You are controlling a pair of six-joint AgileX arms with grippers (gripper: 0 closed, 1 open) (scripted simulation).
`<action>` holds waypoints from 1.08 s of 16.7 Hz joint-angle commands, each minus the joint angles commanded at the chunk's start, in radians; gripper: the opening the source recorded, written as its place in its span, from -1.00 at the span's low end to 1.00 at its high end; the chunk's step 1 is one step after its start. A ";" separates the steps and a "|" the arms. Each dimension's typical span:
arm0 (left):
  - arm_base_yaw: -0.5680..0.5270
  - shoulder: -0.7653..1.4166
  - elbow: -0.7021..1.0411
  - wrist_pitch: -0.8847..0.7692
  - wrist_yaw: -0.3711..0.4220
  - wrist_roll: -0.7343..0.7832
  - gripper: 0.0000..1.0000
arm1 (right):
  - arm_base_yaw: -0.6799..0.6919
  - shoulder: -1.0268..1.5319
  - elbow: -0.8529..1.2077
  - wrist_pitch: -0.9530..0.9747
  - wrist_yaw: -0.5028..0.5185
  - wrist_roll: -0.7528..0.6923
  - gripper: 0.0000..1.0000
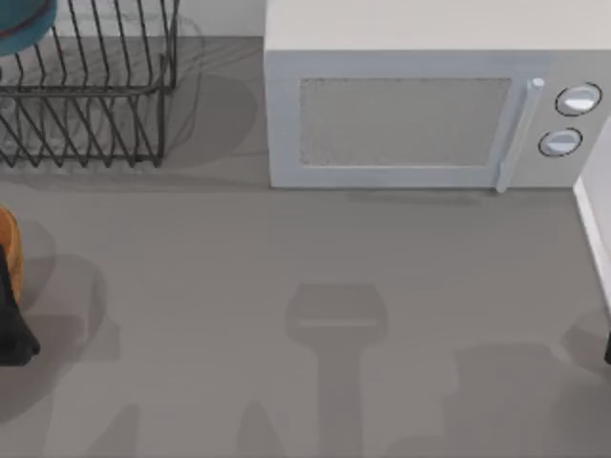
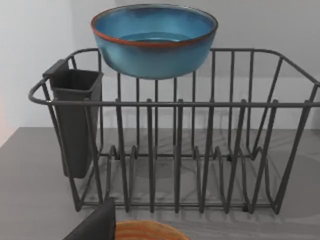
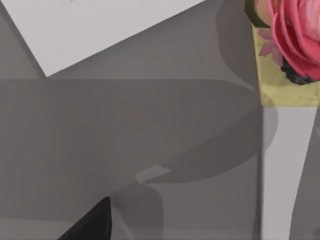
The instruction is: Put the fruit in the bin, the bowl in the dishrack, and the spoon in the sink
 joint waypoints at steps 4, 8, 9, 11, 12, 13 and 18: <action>0.000 0.000 0.000 0.000 0.000 0.000 1.00 | 0.000 0.000 0.000 0.000 0.000 0.000 -1.00; 0.000 0.000 0.000 0.000 0.000 0.000 1.00 | 0.003 -0.073 0.042 -0.087 0.012 0.002 -1.00; 0.000 0.000 0.000 0.000 0.000 0.000 1.00 | 0.003 -0.076 0.054 -0.100 0.012 0.003 -1.00; 0.000 0.000 0.000 0.000 0.000 0.000 1.00 | 0.003 -0.096 0.097 -0.158 0.012 0.003 -1.00; 0.000 0.000 0.000 0.000 0.000 0.000 1.00 | 0.003 -0.112 0.125 -0.203 0.013 0.002 -1.00; 0.000 0.000 0.000 0.000 0.000 0.000 1.00 | 0.003 -0.130 0.155 -0.257 0.013 0.001 -1.00; 0.000 0.000 0.000 0.000 0.000 0.000 1.00 | 0.000 -0.222 0.298 -0.508 0.012 -0.003 -1.00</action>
